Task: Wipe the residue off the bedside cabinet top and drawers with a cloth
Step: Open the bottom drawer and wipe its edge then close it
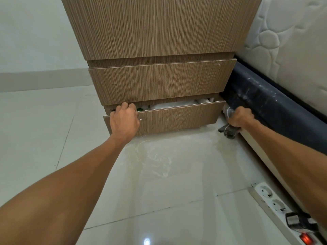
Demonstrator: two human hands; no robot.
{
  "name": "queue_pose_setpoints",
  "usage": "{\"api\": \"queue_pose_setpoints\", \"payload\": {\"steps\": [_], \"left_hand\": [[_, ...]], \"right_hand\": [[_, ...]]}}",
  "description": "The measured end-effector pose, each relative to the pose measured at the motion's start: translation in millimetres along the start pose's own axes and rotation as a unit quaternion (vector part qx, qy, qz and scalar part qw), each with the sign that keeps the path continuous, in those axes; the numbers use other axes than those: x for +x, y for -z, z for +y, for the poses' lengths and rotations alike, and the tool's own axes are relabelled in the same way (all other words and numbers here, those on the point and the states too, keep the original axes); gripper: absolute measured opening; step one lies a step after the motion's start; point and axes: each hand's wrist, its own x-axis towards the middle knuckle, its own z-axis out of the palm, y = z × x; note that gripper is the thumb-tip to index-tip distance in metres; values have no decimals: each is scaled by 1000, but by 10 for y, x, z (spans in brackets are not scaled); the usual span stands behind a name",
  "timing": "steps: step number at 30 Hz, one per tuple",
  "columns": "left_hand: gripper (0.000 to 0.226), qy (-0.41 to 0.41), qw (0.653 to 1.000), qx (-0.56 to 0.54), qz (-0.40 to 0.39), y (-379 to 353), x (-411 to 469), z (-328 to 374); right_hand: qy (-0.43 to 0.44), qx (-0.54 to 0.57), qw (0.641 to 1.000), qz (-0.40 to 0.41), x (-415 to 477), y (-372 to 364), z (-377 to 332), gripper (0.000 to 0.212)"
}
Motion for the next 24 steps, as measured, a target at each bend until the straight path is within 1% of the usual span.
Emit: {"api": "queue_pose_setpoints", "payload": {"steps": [1,2,5,7,9,11,13,16,17,18,19,21,24], "left_hand": [[17,0,1000,0,2,-3,-2,-3],[17,-1,1000,0,3,-5,-3,-5],[17,-2,1000,-4,2,5,-2,2],[17,-1,1000,-4,-4,24,8,2],[17,-3,1000,-9,-20,64,26,-16],[17,-14,998,-31,-57,131,77,-57],[18,-17,992,-66,-108,214,173,-127],[21,-20,978,-104,-178,297,293,-219],[22,-22,976,-111,-189,312,303,-241],[24,-23,974,-117,-194,323,305,-259],[26,-23,972,-122,-197,333,304,-278],[29,-32,969,-132,-205,357,320,-301],[31,-46,958,-145,-244,432,370,-299]], "right_hand": [[-19,22,1000,5,-24,-44,57,31],[-30,40,998,29,-56,-85,91,36],[-15,104,988,114,-187,-148,84,49],[-13,161,976,149,-280,-159,3,51],[-45,242,956,159,-274,-228,-74,50],[-98,364,917,127,-294,-306,-145,50],[-139,474,865,86,-308,-409,-225,51],[-154,571,803,67,-335,-546,-419,54],[-152,601,782,66,-358,-609,-508,56],[-144,616,771,71,-413,-662,-612,58],[-127,622,768,86,-487,-711,-715,58],[-87,597,788,122,-652,-842,-917,53],[-42,566,810,148,-922,-1057,-1178,48]]}}
